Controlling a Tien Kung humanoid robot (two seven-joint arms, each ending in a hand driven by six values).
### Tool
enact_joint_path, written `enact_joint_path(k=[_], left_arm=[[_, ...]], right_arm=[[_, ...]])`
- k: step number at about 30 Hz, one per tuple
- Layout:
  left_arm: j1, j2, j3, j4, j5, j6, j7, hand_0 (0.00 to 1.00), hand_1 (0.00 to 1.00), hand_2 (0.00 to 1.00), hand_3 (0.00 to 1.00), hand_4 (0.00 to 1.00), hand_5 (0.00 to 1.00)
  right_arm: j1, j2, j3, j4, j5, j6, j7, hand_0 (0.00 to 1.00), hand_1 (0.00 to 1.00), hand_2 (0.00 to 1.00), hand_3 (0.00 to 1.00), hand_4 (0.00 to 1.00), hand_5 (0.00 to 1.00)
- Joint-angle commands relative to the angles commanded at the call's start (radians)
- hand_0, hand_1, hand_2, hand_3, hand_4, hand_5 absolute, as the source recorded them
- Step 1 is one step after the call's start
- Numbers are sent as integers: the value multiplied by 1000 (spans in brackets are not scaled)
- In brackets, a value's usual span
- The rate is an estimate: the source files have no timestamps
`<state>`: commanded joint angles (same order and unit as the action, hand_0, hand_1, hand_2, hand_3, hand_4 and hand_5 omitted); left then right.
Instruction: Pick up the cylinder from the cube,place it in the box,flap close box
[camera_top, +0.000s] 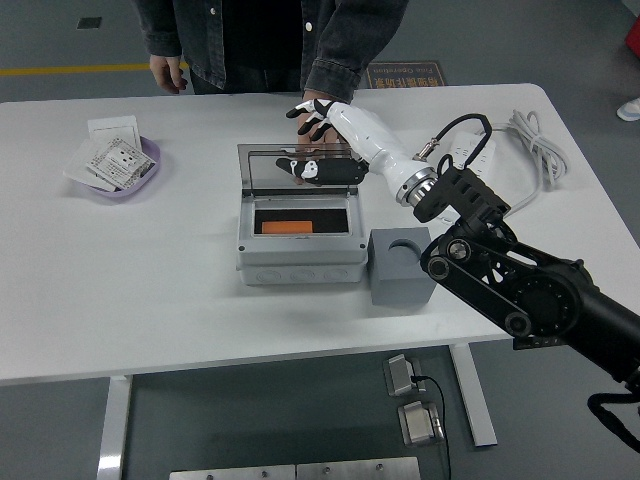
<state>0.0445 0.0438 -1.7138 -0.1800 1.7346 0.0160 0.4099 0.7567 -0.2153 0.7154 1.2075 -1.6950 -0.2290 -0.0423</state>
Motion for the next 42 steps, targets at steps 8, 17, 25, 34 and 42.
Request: enact_joint_path(k=[8,17,25,34,42], left_arm=[[-2,4,2,0,1,-2,2,637,679,648,637,728,485],[-5,7,-2,0,12,-3,1,637,678,648,637,728,486],[-4,4,-4,0,12,-1,1,637,678,647,637,728,485],[-5,2,-5,0,10,2,0,637,678,648,637,728,486],[-5,-1,-4,0,9,2,-2,637,678,647,637,729,485]], right_arm=[[84,73,-23,-185,36,-5,35,682,552,621,754,871,557],[123,150,-78,-411,94,-18,72,697,549,622,753,857,555],[92,136,-106,-415,96,-28,75,698,548,623,753,856,555],[50,57,-143,-245,70,-42,54,696,536,624,751,853,561],[12,2,-187,-115,55,-51,38,684,529,624,750,850,558]])
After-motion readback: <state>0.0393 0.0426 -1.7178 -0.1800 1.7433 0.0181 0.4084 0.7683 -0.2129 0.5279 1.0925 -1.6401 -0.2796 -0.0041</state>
